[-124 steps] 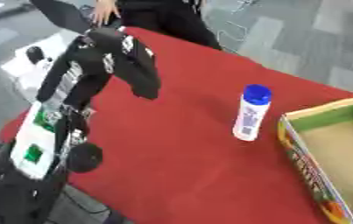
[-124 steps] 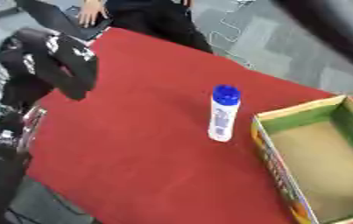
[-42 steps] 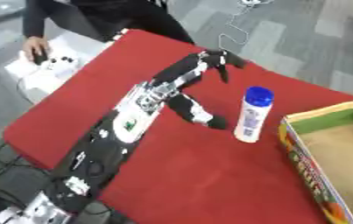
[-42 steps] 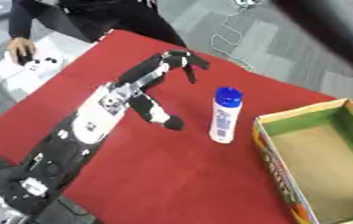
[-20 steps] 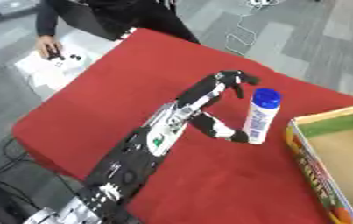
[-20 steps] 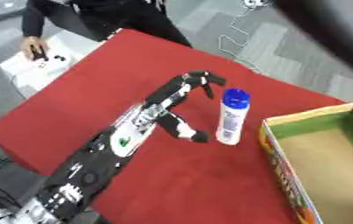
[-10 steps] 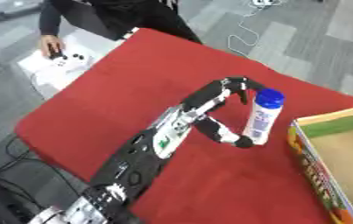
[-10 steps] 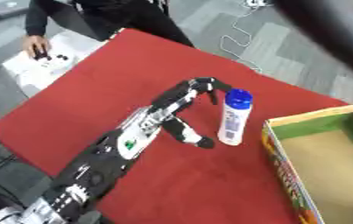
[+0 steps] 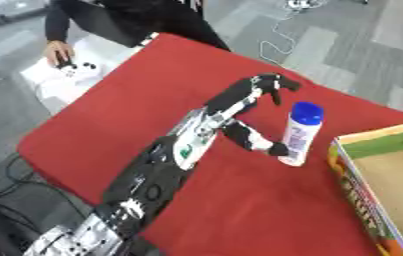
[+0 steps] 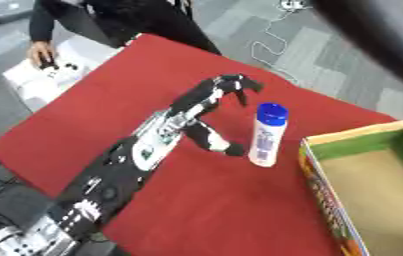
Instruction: Pick up objects on the table and place them in the box.
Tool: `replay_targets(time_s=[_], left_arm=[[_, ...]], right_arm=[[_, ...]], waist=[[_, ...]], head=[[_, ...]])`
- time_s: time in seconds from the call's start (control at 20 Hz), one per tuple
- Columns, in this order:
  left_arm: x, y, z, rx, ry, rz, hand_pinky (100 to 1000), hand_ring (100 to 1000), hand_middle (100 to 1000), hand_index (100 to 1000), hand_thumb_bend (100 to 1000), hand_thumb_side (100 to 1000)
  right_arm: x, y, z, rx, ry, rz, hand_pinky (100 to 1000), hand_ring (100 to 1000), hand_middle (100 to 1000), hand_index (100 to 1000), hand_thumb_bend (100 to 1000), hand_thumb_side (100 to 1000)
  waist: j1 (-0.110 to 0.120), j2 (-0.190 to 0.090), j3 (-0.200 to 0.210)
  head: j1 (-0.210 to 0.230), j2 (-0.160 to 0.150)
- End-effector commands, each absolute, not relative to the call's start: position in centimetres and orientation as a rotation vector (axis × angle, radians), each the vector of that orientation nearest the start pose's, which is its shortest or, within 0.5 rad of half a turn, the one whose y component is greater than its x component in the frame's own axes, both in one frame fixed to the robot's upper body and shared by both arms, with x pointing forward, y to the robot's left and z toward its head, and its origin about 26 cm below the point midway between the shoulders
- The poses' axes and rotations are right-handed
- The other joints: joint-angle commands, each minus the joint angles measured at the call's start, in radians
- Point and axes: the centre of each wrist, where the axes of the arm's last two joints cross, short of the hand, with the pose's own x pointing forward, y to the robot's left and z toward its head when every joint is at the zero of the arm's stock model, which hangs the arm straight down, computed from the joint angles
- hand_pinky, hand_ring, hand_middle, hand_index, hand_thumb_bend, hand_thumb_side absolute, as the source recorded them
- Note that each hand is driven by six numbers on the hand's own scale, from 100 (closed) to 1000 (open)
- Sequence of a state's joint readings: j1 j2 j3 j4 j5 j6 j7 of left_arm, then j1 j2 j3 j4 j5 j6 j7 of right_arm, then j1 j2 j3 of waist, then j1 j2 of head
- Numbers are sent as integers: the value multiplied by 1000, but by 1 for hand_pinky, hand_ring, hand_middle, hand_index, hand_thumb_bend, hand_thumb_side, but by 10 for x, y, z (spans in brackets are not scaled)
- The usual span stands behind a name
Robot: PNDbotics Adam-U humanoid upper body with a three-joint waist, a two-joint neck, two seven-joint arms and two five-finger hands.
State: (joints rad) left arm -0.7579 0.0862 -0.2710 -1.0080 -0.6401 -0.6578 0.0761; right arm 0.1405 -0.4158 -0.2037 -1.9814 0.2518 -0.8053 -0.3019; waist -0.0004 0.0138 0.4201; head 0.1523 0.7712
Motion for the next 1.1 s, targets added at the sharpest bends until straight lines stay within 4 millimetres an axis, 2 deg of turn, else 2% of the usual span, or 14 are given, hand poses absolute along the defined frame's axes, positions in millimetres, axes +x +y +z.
replay_targets(time_s=[0.05,0.3,0.65,1.1], left_arm=[[444,132,94,168,-2329,-1210,660,555,715,883,718,882],[449,130,83,118,-2271,-1268,660,549,712,887,695,915],[455,132,77,118,-2232,-1344,667,550,712,886,695,932],[455,133,71,124,-2223,-1374,676,552,718,892,696,944]], right_arm=[[231,-365,126,818,3321,-575,100,281,328,390,125,931],[233,-364,128,797,3320,-573,100,281,329,392,124,931],[237,-360,131,761,3323,-572,100,281,329,394,125,931],[238,-360,132,741,3327,-583,100,281,330,393,124,932]], waist=[[2,-9,-4],[0,-5,-14],[-4,3,-29],[-4,5,-34]], head=[[20,-11],[23,-24],[38,-48],[45,-56]])
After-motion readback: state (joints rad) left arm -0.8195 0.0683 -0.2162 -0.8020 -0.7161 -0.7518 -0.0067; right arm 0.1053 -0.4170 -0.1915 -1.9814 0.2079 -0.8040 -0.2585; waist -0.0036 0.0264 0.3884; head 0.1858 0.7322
